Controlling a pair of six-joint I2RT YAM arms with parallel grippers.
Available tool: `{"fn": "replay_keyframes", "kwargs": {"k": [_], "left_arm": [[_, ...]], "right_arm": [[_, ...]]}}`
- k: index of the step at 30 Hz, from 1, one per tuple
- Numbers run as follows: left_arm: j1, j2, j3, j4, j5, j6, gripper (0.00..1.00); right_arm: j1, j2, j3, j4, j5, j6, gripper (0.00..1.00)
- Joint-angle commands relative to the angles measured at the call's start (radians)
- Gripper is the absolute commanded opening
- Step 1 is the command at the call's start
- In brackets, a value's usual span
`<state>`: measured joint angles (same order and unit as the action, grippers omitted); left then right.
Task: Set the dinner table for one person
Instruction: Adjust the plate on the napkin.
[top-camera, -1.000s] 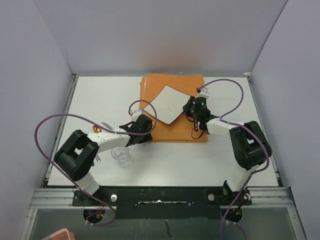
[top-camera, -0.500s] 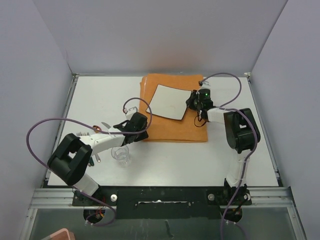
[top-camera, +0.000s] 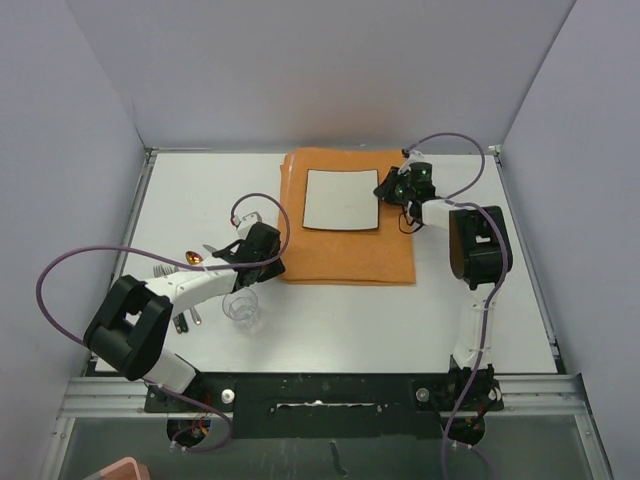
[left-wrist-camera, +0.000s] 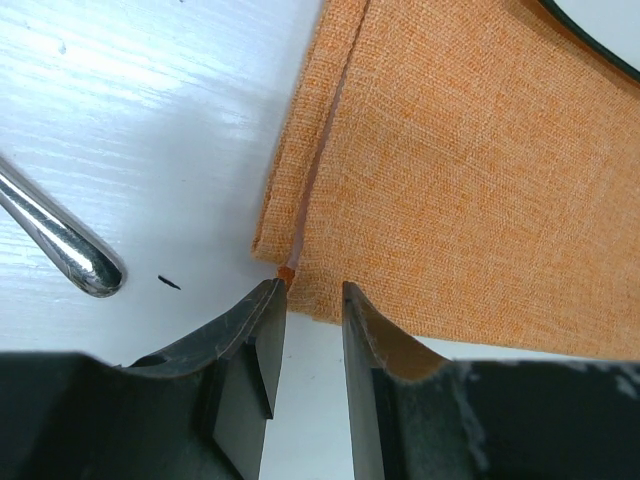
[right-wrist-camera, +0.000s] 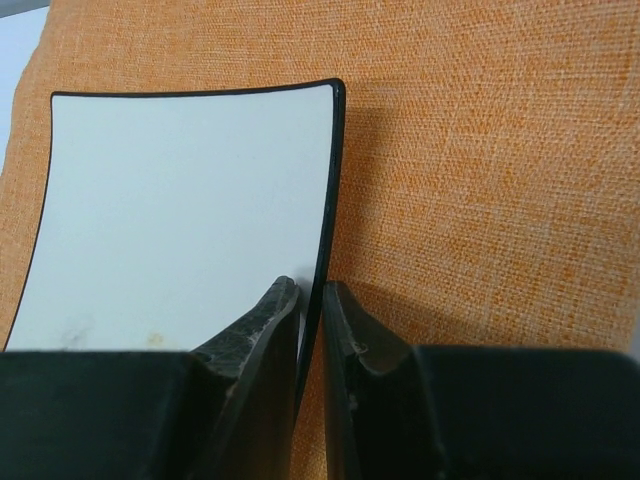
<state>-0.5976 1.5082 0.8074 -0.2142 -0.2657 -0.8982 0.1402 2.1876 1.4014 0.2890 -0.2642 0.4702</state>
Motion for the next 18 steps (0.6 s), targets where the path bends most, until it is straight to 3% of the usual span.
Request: {"fn": "replay_keyframes", "kwargs": {"k": [1,10,18], "left_arm": [[0.017,-0.061,0.007,0.008,0.013,0.021,0.27],[0.025,-0.053,0.044,0.015,0.021,0.042,0.28],[0.028,-0.036,0.082,0.018,0.034,0.055,0.28]], "right_arm": [[-0.016,-0.031,0.051,0.049,-0.054,-0.041,0.00],[-0.012,-0.135,-0.195,0.124,-0.088,-0.042,0.00],[-0.029,-0.202,-0.246,0.093,-0.077,-0.055,0.00]]}}
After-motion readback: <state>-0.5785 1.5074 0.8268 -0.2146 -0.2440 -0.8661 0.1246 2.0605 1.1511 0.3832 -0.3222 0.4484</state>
